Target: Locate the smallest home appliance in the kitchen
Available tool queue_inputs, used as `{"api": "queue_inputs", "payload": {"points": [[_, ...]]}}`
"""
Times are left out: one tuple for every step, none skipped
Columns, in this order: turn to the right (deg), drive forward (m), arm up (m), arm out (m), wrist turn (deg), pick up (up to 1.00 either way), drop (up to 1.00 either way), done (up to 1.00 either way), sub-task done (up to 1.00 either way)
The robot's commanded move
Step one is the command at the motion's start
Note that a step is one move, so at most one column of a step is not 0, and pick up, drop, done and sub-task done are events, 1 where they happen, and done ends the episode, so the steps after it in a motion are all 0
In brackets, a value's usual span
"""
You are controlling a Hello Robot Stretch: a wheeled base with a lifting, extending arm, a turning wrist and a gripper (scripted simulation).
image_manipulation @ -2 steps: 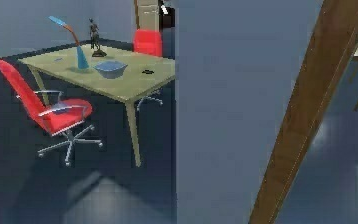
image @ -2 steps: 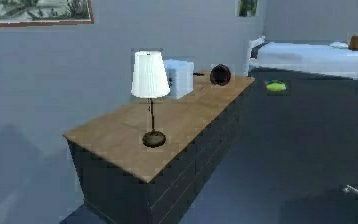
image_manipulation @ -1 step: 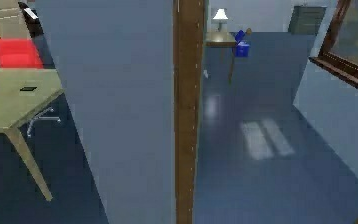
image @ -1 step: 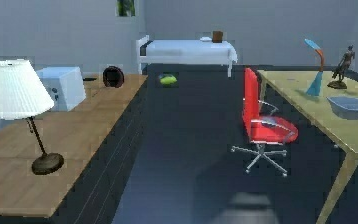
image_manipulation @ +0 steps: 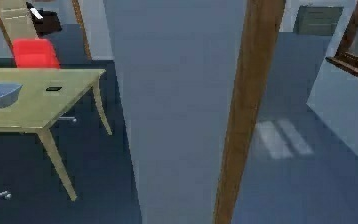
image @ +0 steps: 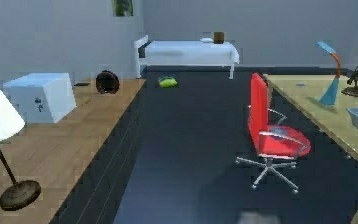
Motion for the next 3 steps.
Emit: {"api": "queue_inputs", "payload": {"points": [[6.0,0.00,0.00,0.00,0.0,0.00,0.00,0.00,0.00],[0.0,1.00,0.00,0.00,0.0,0.00,0.00,0.00,0.00],[0.0,1.00,0.00,0.00,0.0,0.00,0.00,0.00,0.00]]}}
